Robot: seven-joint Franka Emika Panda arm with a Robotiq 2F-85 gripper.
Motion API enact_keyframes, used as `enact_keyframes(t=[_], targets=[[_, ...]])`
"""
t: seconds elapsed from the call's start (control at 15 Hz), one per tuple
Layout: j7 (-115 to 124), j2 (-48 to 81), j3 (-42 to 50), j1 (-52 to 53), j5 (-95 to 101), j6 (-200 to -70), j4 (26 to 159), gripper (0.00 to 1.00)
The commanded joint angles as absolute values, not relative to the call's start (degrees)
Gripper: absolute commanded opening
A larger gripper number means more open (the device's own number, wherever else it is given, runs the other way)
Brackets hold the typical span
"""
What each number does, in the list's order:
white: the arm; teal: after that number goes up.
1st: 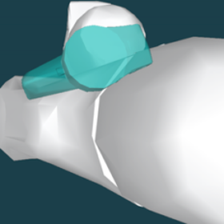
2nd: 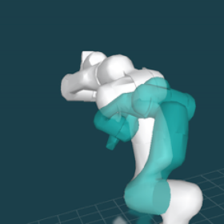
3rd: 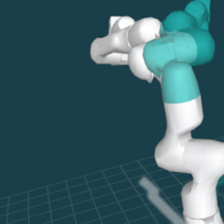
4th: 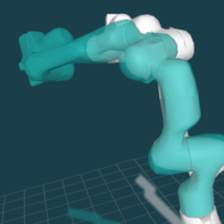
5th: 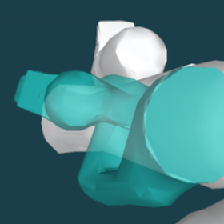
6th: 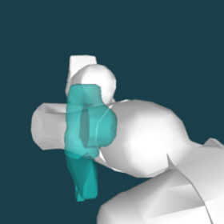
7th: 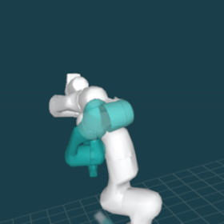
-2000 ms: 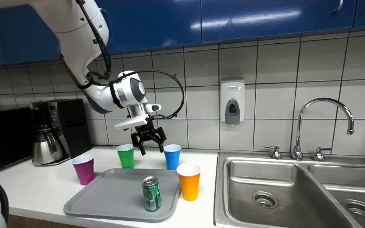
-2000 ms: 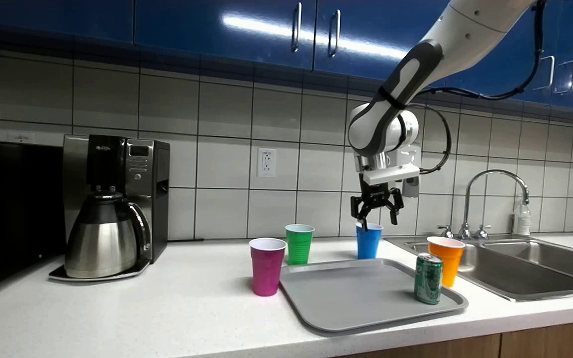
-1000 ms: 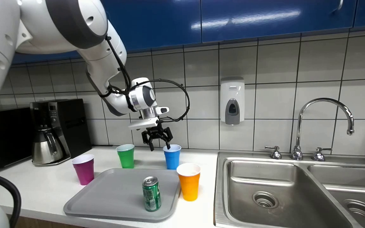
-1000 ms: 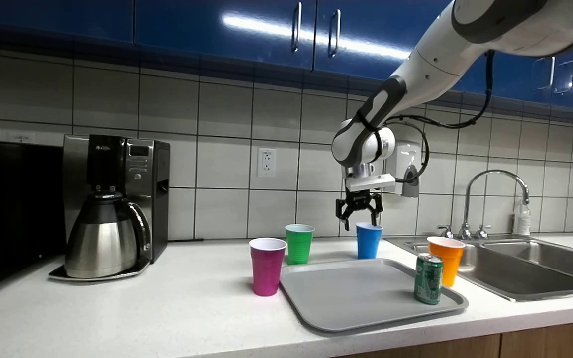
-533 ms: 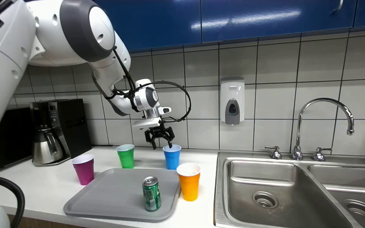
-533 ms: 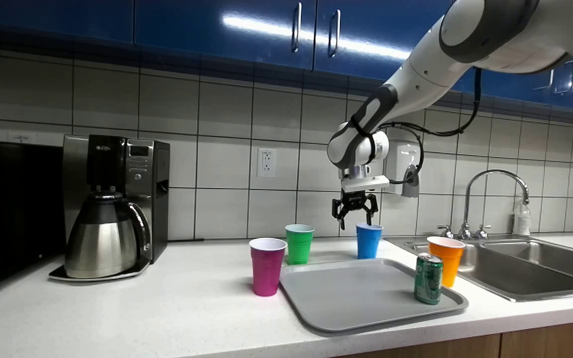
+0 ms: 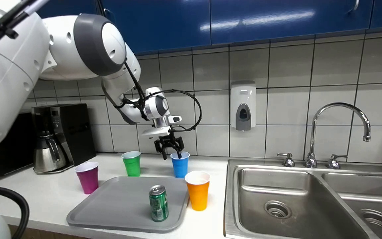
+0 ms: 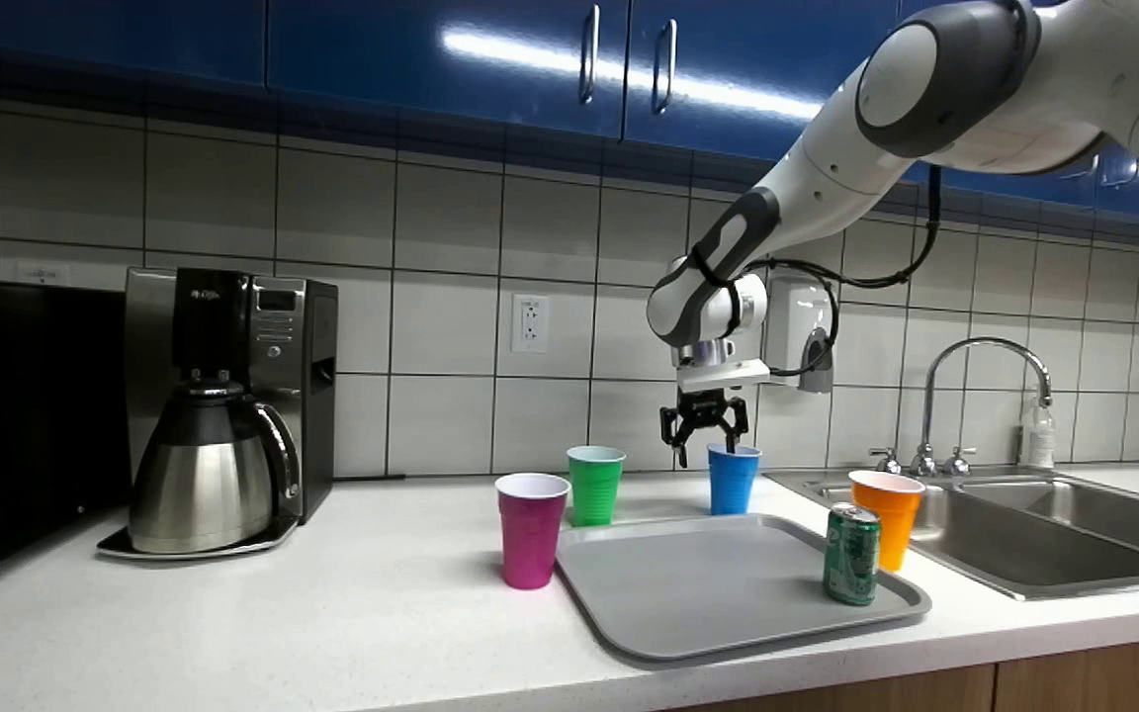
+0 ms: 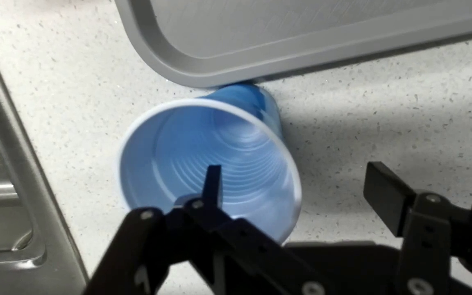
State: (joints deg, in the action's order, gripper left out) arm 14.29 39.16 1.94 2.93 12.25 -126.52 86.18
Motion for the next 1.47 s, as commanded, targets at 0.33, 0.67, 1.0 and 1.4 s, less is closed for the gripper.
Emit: enact_keyframes(t=[0.33,0.67,1.0,1.4], targets=[[12.5,40.9,3.1,3.4,10.8,-122.8,82.1,0.2],[12.6,40.7,3.3,3.3,11.0,-122.5,82.4,0.0],[10.9,39.4,3.1,2.6,10.3,-122.0,82.5,0.01],[8.8,35.6,3.1,2.4,10.1,-124.1,86.4,0.01]])
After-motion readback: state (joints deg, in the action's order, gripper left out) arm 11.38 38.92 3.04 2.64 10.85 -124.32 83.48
